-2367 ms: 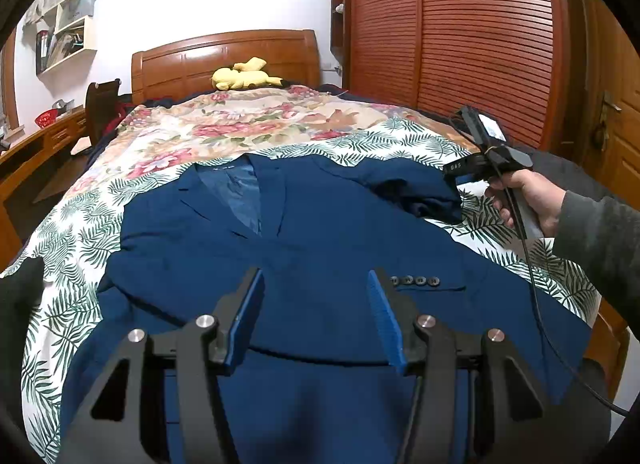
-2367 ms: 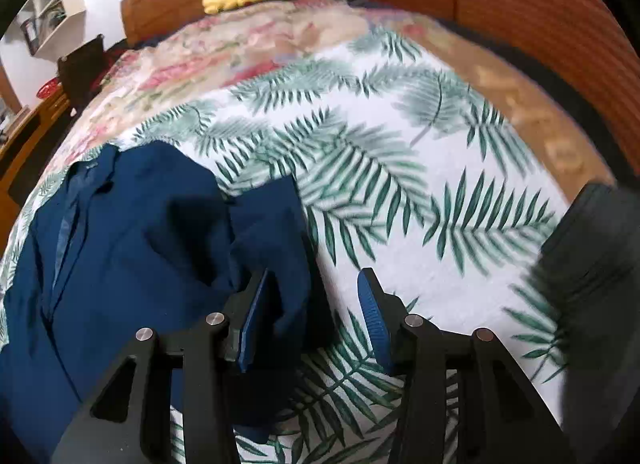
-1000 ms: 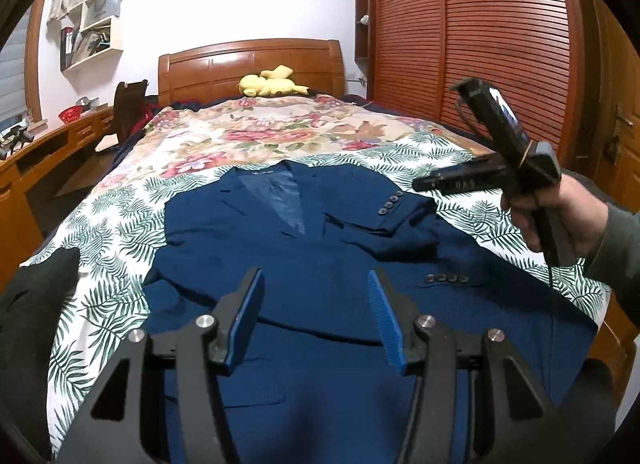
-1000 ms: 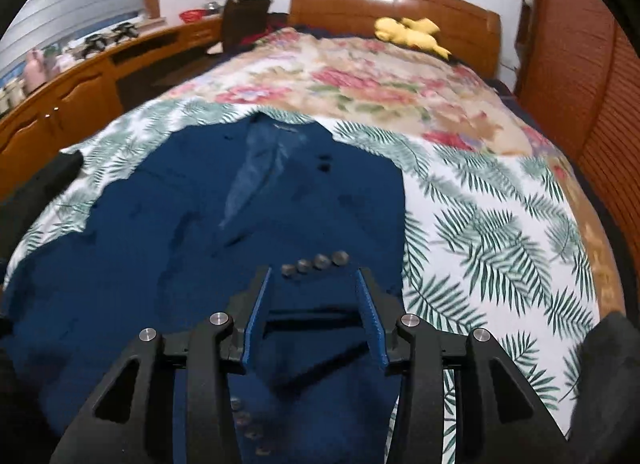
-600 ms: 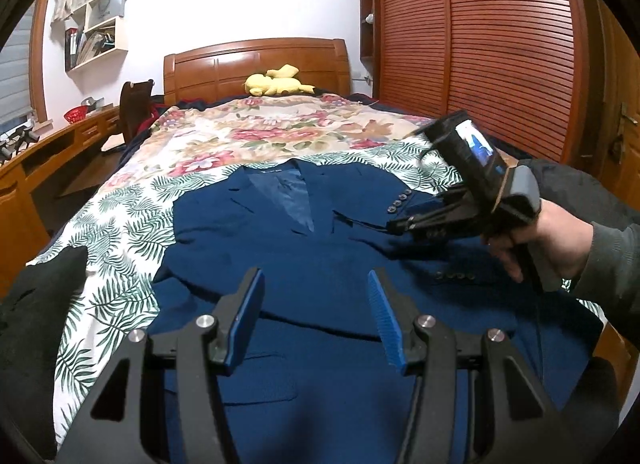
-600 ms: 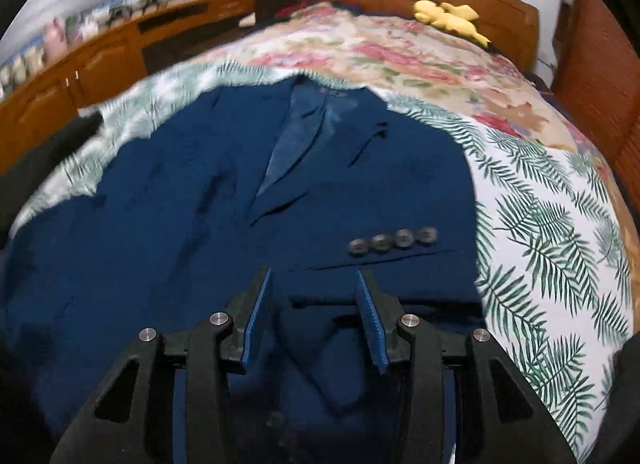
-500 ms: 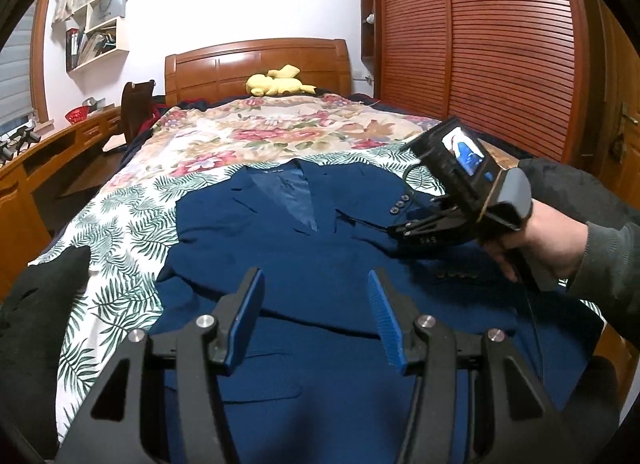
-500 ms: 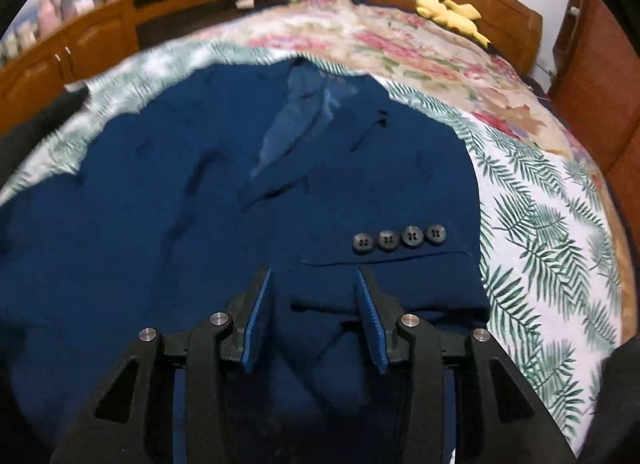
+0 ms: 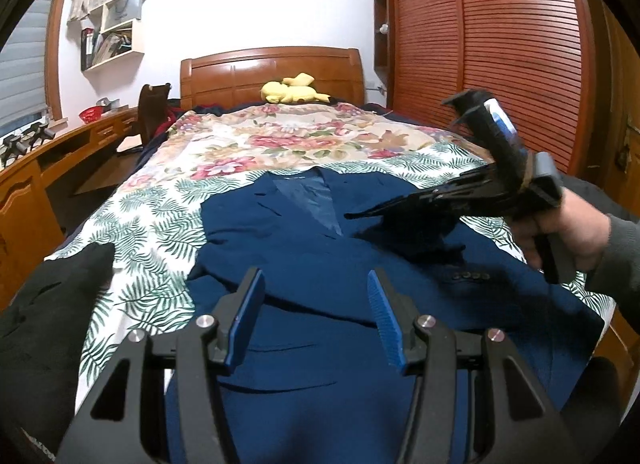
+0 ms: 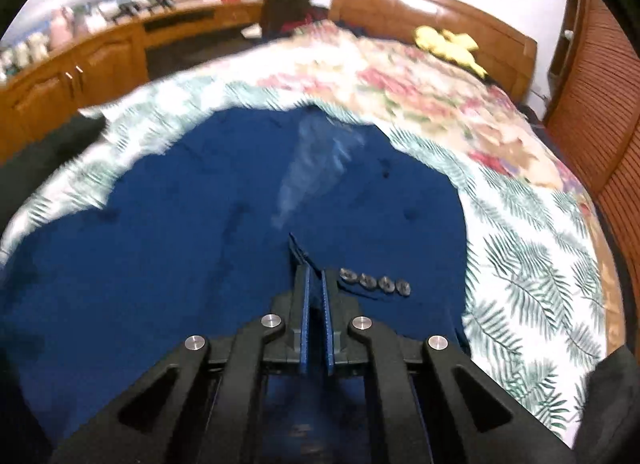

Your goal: Fold large clothes

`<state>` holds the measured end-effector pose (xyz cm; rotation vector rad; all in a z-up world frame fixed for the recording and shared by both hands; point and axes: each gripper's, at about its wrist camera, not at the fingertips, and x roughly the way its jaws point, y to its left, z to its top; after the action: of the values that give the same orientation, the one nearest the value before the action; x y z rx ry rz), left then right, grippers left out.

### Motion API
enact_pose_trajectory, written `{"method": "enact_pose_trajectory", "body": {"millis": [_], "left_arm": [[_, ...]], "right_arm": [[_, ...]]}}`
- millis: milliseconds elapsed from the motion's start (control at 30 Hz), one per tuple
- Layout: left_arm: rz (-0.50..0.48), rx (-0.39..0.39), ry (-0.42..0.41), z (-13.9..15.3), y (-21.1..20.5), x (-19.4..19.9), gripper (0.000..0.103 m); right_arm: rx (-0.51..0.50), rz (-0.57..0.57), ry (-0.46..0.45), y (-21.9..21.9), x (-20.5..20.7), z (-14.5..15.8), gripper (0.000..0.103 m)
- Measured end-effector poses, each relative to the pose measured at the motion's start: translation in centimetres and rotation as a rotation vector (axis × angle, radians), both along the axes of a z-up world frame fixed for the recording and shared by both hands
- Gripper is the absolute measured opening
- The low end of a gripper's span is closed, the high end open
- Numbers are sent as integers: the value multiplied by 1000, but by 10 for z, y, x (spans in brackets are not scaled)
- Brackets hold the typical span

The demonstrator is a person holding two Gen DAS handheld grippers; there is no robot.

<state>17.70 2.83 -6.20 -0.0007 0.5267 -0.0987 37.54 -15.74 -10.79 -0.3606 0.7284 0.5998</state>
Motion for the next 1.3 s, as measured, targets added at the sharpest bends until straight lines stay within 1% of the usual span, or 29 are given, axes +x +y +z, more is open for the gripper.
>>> {"method": "enact_pose_trajectory", "body": {"millis": [67,167,333,400,500,567,667,733,833,900,933,967,1067,1133,1200,1267,1300], "left_arm": [[4,-10,-7,2,6,-2,53],[25,-7,-18,4,15,-7,53],[57,-31,-20,5,31,-10,53],[64,-32,-20,4,33,-9,53],[67,-26,-18,3,35,-8,53],[71,-22,-19,2,36,-8,53],[74,-21,-14,2,36,-8,53],[76,-18,-11,0,37,-8,53],[79,-16,-2,-1,38,-6,53],[79,-13,4,-3,39,-5,53],[79,-11,7,-4,39,-5,53],[78,-7,13,-5,39,-4,53],[74,2,34,-12,39,-2,53],[66,0,53,-17,38,0,53],[59,-12,86,-24,38,5,53],[50,-25,125,-32,36,11,53],[44,-32,145,-37,35,14,53]], "right_arm": [[62,49,10,11,-23,10,3],[116,122,42,31,-55,14,3],[171,209,103,53,-100,6,3],[187,225,135,55,-108,1,3],[198,215,173,56,-114,-10,4],[181,214,157,57,-117,-15,4],[196,214,169,55,-118,-18,4],[193,210,152,53,-121,-17,6],[199,207,134,45,-124,-13,11],[188,198,117,40,-126,-11,21],[183,192,107,36,-128,-10,30],[178,182,92,29,-130,-10,35],[168,152,62,11,-132,-15,36],[150,118,46,-5,-129,-23,36],[96,67,21,-22,-125,-36,36],[19,9,-2,-37,-119,-55,36],[6,-10,-3,-43,-116,-62,36]]}}
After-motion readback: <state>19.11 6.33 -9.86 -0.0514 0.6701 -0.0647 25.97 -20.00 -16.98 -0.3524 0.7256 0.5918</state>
